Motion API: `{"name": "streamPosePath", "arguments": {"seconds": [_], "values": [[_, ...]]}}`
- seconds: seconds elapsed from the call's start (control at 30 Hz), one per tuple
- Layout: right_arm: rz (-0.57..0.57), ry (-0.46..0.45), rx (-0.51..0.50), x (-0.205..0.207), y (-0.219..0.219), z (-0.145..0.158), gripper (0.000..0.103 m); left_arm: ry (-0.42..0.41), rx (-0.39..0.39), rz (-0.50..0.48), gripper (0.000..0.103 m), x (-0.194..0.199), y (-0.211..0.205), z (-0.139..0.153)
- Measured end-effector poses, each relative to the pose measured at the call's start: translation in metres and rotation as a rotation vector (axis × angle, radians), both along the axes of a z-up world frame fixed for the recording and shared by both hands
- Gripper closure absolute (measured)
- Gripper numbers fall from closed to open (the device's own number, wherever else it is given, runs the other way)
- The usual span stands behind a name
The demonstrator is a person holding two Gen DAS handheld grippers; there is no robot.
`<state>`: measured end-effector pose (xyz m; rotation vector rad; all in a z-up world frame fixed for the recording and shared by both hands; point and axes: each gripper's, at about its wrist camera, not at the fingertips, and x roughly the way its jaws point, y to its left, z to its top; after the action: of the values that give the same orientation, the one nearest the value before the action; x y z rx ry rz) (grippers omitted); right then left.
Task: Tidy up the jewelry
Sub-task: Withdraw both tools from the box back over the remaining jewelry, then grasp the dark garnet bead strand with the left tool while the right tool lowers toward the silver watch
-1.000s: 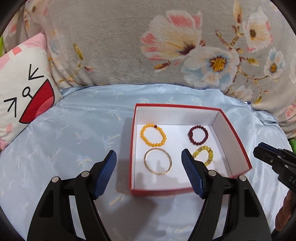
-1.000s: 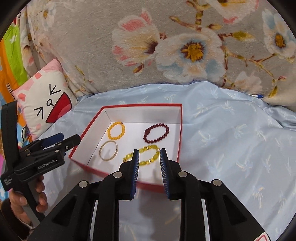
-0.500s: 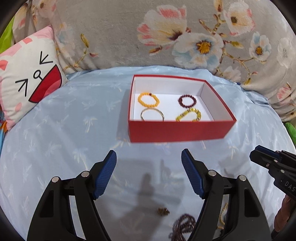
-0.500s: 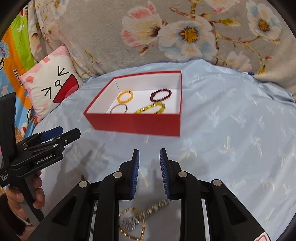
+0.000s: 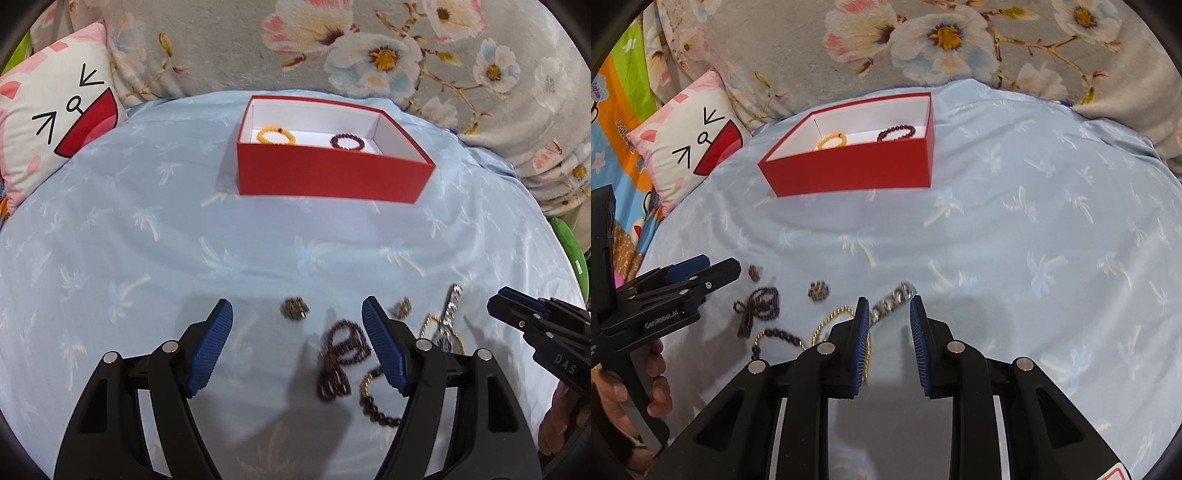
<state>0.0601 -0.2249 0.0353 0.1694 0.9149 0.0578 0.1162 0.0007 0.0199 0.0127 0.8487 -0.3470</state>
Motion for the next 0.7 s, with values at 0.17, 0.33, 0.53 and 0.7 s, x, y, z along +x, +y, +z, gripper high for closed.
{"name": "streamPosePath", "arguments": {"seconds": [0.17, 0.33, 0.53, 0.7], "values": [[-0.003, 0.026, 0.018, -0.013, 0.001, -0.009, 0.079, 0.018, 0.006, -0.017, 0.034, -0.012, -0.006, -0.010], [0.002, 0.034, 0.026, -0.018, 0.005, -0.011, 0.079, 0.029, 0.021, -0.027, 0.038, -0.016, -0.011, -0.020], [0.011, 0.040, 0.029, -0.018, 0.009, -0.014, 0.079, 0.048, 0.021, -0.030, 0.053, -0.015, -0.014, -0.030], [0.024, 0.048, 0.031, -0.018, 0.014, -0.017, 0.079, 0.045, 0.016, -0.034, 0.066, -0.016, -0.014, -0.030]]}}
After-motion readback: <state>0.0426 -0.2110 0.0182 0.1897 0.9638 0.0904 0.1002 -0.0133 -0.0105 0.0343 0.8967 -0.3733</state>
